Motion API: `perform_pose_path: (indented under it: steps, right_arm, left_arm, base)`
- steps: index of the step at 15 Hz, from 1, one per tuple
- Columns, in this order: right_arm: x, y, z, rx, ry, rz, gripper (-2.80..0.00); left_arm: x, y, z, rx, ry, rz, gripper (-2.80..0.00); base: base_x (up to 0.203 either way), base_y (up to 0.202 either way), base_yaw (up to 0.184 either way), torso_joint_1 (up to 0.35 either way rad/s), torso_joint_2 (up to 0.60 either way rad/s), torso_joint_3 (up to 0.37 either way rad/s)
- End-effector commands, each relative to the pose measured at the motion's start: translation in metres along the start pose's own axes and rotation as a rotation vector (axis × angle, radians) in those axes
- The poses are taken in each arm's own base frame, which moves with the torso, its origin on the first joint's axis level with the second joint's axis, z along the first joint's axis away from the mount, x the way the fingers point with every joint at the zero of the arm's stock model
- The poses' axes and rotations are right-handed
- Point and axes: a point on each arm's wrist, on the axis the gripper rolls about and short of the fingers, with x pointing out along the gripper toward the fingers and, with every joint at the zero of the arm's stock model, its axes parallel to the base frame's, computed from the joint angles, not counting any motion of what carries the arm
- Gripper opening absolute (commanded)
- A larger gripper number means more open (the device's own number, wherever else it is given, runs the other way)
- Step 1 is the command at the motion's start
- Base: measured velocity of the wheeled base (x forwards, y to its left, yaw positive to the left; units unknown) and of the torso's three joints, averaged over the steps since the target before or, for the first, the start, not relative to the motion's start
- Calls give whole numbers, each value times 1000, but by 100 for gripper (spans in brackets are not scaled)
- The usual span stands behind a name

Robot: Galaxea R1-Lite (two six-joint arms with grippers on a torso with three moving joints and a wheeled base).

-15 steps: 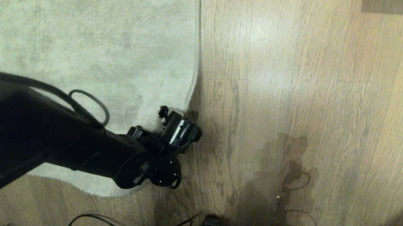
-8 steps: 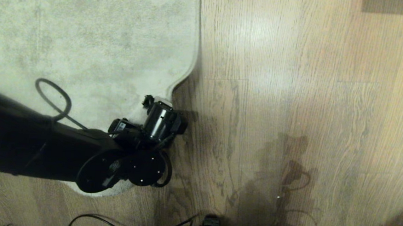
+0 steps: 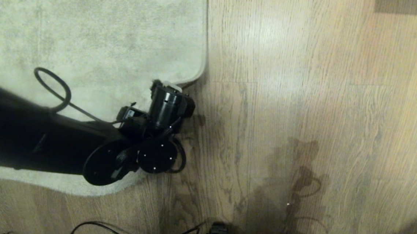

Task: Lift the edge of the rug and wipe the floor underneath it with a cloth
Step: Lift up the carpet

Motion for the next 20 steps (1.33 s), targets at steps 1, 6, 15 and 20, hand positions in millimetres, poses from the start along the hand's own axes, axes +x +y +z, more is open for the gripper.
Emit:
perform_pose_path:
  steps: [1,6,15,20]
  right_arm:
    - [0,0,0,-1,-1,0,-280]
    - [0,0,0,-1,1,0,-280]
    - [0,0,0,-1,-1,0,-280]
    - [0,0,0,-1,0,0,-280]
  left_arm:
    - [4,-6,7,-23,-14,6,0]
    - [7,-12,18,-52,-31,7,0]
    - [10,-18,32,-20,-52,9,0]
    - [-10,-17,3,78,-27,-26,0]
  base:
    - [0,0,0,0,0,0]
    - [0,0,0,0,0,0]
    - [0,0,0,0,0,0]
    - [0,0,0,0,0,0]
